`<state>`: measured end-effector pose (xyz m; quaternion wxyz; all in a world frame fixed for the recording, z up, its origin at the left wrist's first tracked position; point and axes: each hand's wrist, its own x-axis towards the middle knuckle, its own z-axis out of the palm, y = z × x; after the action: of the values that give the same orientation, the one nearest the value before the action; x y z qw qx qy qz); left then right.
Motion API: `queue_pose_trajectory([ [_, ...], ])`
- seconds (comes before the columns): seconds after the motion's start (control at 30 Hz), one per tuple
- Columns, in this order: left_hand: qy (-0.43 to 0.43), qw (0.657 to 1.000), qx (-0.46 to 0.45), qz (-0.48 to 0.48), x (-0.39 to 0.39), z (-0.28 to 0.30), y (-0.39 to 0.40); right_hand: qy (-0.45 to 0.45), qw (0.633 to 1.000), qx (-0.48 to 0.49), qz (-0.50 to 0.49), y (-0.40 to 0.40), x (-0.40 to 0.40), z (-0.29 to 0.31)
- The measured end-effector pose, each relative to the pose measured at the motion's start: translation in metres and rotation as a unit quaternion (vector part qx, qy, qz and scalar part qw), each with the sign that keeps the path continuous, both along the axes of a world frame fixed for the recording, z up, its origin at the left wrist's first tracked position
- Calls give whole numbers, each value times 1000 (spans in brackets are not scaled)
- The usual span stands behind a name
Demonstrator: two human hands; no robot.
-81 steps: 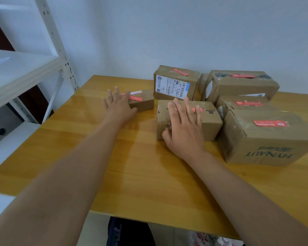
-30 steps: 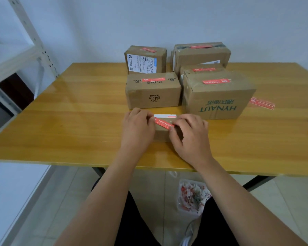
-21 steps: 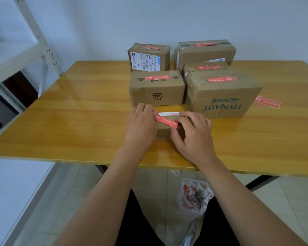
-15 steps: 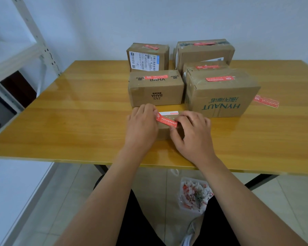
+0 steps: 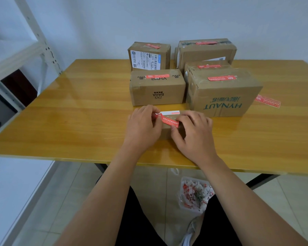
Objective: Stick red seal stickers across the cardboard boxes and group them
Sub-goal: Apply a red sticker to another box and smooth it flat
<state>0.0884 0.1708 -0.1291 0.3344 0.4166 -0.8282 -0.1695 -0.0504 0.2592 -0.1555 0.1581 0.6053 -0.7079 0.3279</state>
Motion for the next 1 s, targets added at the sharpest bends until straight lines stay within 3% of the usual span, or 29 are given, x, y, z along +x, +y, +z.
queue_pose_trajectory([
  [0.23, 13, 1000, -9, -10, 0, 0, -2, 1, 1000, 0, 1, -1, 0, -1],
  [0.63, 41, 991, -127, -34, -2, -5, 5, -1, 1000, 14, -12, -2, -1, -1],
  [0.83, 86, 996, -32, -22, -3, 1, 10, -3, 1000, 18, -14, -2, 0, -1],
  [1.0, 116, 993, -14, -9, -2, 5, 12, -23, 1000, 9, -14, -1, 0, 3],
])
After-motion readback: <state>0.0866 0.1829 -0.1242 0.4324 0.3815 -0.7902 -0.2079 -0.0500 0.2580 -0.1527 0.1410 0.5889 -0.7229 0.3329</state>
